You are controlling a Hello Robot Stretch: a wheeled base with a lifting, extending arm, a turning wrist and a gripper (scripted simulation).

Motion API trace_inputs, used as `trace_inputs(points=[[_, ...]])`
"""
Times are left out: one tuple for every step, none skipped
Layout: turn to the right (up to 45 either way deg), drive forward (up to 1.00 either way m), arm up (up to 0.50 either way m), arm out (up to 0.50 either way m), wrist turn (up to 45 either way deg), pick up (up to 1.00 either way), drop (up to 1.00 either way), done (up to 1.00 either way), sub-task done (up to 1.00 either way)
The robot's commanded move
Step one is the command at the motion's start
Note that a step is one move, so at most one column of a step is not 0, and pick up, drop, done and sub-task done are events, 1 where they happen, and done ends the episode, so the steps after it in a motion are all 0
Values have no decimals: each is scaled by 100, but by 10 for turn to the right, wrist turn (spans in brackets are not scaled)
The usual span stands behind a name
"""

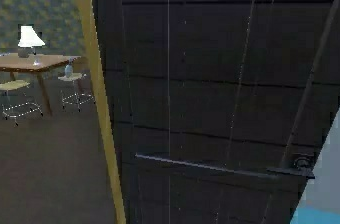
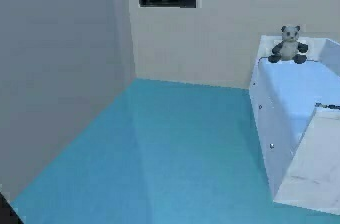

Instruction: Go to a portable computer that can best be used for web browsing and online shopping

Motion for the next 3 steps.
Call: trace_inputs(points=[[-240,0,0,0,0,0,0,0,0],[0,40,0,0,0,0,0,0,0],[-450,0,0,0,0,0,0,0,0]])
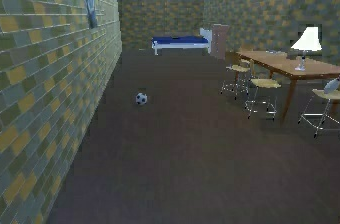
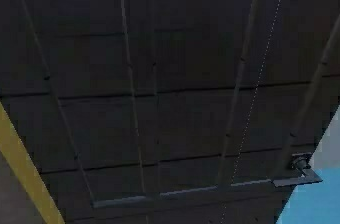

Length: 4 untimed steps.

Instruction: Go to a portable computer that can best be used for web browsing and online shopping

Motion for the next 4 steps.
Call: trace_inputs(points=[[0,100,0,0,0,0,0,0,0],[0,100,0,0,0,0,0,0,0],[0,100,0,0,0,0,0,0,0],[-270,0,0,0,0,0,0,0,0]])
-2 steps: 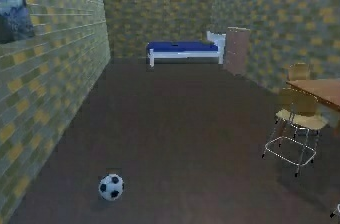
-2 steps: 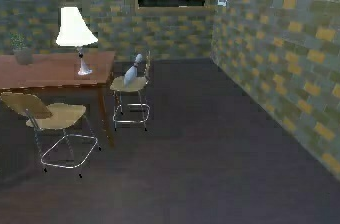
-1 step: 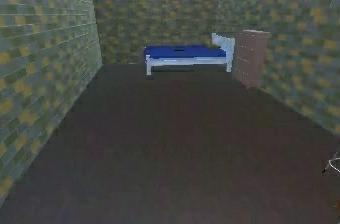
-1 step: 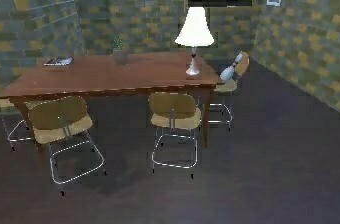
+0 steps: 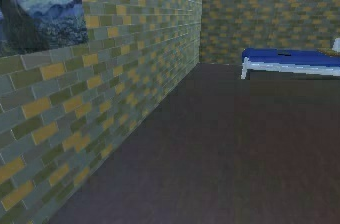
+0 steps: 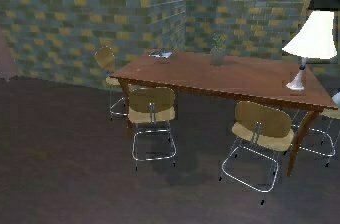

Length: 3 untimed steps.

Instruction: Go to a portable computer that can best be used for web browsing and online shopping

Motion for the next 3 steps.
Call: trace_inputs(points=[[0,5,0,0,0,0,0,0,0],[240,0,0,0,0,0,0,0,0],[0,100,0,0,0,0,0,0,0]])
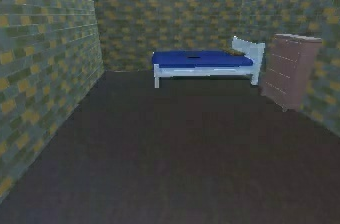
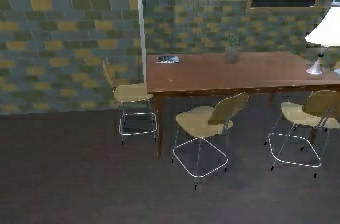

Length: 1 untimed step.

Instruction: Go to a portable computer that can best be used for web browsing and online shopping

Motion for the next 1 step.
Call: trace_inputs(points=[[0,100,0,0,0,0,0,0,0]])
